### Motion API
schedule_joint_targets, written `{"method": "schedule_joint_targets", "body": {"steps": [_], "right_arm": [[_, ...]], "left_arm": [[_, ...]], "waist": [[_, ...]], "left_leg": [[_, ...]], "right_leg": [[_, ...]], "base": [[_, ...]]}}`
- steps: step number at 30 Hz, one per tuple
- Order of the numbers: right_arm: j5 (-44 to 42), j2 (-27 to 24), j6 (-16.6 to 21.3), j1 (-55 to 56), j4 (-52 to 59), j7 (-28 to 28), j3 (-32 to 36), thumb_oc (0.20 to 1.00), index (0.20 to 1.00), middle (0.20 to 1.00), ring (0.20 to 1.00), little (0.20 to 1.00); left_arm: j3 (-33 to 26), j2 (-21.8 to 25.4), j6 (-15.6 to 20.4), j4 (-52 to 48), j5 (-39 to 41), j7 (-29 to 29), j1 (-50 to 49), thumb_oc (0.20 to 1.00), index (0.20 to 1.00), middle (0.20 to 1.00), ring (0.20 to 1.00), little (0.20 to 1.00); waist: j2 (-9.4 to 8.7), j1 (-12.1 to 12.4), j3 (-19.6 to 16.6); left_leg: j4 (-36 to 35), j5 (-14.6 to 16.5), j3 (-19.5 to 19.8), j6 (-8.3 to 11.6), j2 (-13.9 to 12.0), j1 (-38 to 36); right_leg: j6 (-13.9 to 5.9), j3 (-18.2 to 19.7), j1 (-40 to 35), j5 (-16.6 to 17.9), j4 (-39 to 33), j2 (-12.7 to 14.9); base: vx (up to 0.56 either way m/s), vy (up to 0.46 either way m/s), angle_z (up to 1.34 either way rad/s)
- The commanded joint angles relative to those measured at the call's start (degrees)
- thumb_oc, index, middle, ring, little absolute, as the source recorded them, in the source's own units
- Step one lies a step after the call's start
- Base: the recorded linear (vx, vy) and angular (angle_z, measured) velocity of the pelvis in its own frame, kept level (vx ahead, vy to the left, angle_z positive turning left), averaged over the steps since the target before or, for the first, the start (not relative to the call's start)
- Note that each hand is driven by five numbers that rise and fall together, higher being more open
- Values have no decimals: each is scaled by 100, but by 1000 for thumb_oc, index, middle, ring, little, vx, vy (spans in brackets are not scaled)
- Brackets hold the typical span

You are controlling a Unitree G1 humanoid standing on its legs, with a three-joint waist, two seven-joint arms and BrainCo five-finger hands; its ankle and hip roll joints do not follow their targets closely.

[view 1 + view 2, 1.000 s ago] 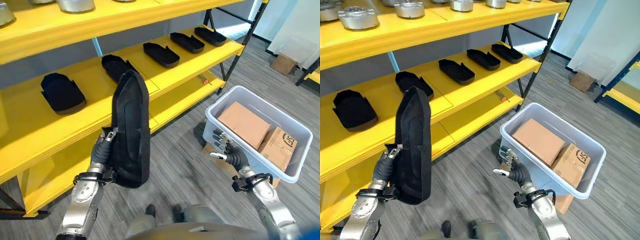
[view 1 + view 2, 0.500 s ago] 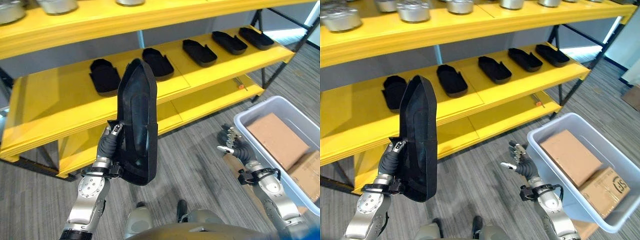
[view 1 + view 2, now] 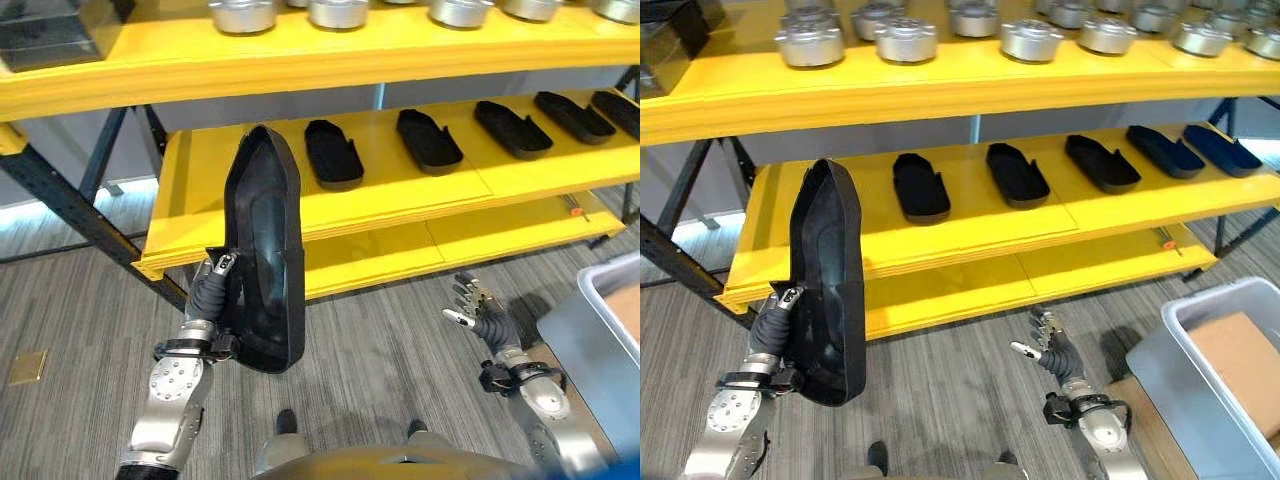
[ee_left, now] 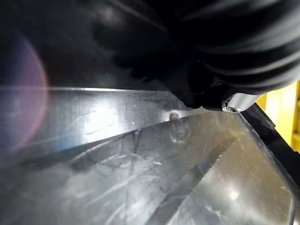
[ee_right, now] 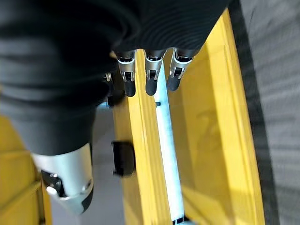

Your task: Move parts from the plastic box to the shelf.

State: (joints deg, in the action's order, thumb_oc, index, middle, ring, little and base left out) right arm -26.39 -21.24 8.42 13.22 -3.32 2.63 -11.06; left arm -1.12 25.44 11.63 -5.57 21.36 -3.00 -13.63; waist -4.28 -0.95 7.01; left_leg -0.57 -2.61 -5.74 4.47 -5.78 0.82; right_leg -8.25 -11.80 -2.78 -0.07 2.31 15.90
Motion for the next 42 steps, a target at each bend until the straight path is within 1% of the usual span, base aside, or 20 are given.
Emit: {"method": "schedule_joint_targets", "body": {"steps": [1,3,4,10,13,14,16,17,18,20,21,22,24,27,29,35,38,40,41,42], "right_arm": [[-82,-275,220,-264,214,40,31,1000,1000,1000,1000,1000],[-53,-248,199,-315,211,41,-42,1000,1000,1000,1000,1000],[2,-241,171,-450,176,71,-167,1000,1000,1000,1000,1000],[-38,-195,171,-754,190,57,-308,1000,1000,1000,1000,1000],[-53,-117,198,-721,197,10,-302,1000,1000,1000,1000,1000],[-29,-80,218,-713,162,-44,-316,1000,1000,1000,1000,1000],[66,-49,252,-729,67,-58,-394,1000,1000,1000,1000,1000],[-79,-83,255,-753,25,-39,-393,1000,1000,1000,1000,1000],[-79,-87,261,-756,18,-50,-384,1000,1000,1000,1000,1000],[-40,-82,292,-801,-37,-80,-356,1000,1000,1000,1000,1000],[6,-111,295,-900,-36,-110,-366,1000,1000,1000,1000,1000],[-71,-100,301,-829,65,-108,-305,1000,1000,1000,1000,1000],[-116,-115,302,-851,39,-96,-300,1000,1000,1000,1000,1000],[-95,-170,393,-905,-56,-224,-77,1000,1000,1000,1000,1000],[-110,-128,487,-1015,-212,-439,72,1000,1000,1000,1000,1000],[-129,-118,509,-1084,-229,-450,37,1000,1000,1000,1000,1000],[-138,-168,539,-1162,-267,-430,-58,1000,1000,1000,1000,1000],[-144,-268,550,-1104,-228,-416,-5,1000,1000,1000,1000,1000],[-109,-274,545,-1097,-243,-464,31,1000,1000,1000,1000,1000],[-75,-246,604,-1051,-305,-598,105,1000,1000,1000,1000,1000]], "left_arm": [[-235,-83,454,-565,-88,-136,121,200,200,200,200,200],[-246,-66,455,-561,-101,-174,133,200,200,200,200,200],[-279,-30,463,-572,-128,-229,149,200,200,200,200,200],[-269,52,464,-589,-145,-256,247,200,200,200,200,200],[-128,108,440,-547,-175,-246,383,200,200,200,200,200],[-89,122,453,-548,-170,-276,414,200,200,200,200,200],[51,122,429,-515,-268,-235,533,200,200,200,200,200],[72,97,446,-510,-227,-216,599,200,200,200,200,200],[70,83,457,-534,-184,-208,606,200,200,200,200,200],[86,14,488,-513,-116,-225,588,200,200,200,200,200],[188,-16,505,-466,-108,-230,604,200,200,200,200,200],[206,-45,494,-463,-82,-153,590,200,200,200,200,200],[289,-95,521,-426,-115,-133,649,200,200,200,200,200],[337,-161,558,-365,-19,-132,757,200,200,200,200,200],[484,-172,549,-288,76,-180,978,200,200,200,200,200],[569,-249,507,-200,166,-189,1035,200,200,200,200,200],[521,-293,498,-242,282,-162,926,200,200,200,200,200],[525,-298,502,-306,334,-158,904,200,200,200,200,200],[531,-305,503,-321,341,-174,932,200,200,200,200,200],[486,-298,526,-394,382,-212,945,200,200,200,200,200]], "waist": [[84,-58,-88],[22,-17,-101],[-81,67,-91],[-169,222,-1],[-50,181,102],[31,110,200],[265,-153,353],[289,-288,394],[244,-272,407],[213,-368,457],[143,-412,504],[79,-393,437],[-8,-398,315],[-13,-397,105],[27,-475,-18],[60,-517,-66],[43,-387,60],[-114,-210,414],[-177,-206,484],[-167,-238,435]], "left_leg": [[261,36,-21,-28,-383,307],[365,152,-27,-84,-288,353],[685,393,-1,-200,-125,501],[1506,907,77,-428,132,829],[1482,1113,203,-770,487,669],[1387,1062,251,-839,546,574],[777,859,503,-898,581,93],[392,755,571,-844,590,-184],[308,768,557,-810,627,-251],[141,785,621,-731,573,-439],[82,831,690,-688,570,-588],[67,859,770,-639,587,-605],[4,918,740,-610,555,-689],[206,1070,772,-469,353,-673],[285,1106,805,-244,-26,-738],[397,1079,870,-94,-287,-796],[1785,556,1010,19,-235,-238],[3226,210,1280,-15,210,653],[3157,232,1178,-50,125,880],[1441,244,888,-64,-685,884]], "right_leg": [[-105,-111,-82,-35,84,-128],[-156,-113,-94,47,75,-46],[-247,-78,-75,206,92,99],[-318,10,-40,358,346,368],[-135,273,418,1110,1625,610],[-74,438,628,1292,2061,550],[160,948,1442,566,2666,-403],[224,1007,1814,338,2145,-791],[191,835,1846,401,1632,-625],[54,657,1847,651,502,-615],[-99,920,1849,891,152,-717],[-87,978,1653,787,-24,-721],[-31,1177,1405,817,-111,-846],[42,906,1164,695,-78,-932],[117,541,1049,390,175,-1019],[244,456,1023,87,494,-1132],[472,465,766,-47,389,-1295],[609,431,589,-81,335,-1210],[608,385,559,-106,316,-1147],[425,416,521,-161,252,-1004]], "base": [[91,198,11],[104,198,5],[94,208,-2],[44,150,1],[73,298,28],[57,363,46],[153,284,56],[234,54,54],[251,-58,33],[249,-167,27],[241,-195,43],[203,-202,32],[170,-178,32],[225,-247,70],[273,-303,67],[131,-130,32],[94,-147,2],[-69,-107,-6],[90,69,3],[198,172,28]]}}
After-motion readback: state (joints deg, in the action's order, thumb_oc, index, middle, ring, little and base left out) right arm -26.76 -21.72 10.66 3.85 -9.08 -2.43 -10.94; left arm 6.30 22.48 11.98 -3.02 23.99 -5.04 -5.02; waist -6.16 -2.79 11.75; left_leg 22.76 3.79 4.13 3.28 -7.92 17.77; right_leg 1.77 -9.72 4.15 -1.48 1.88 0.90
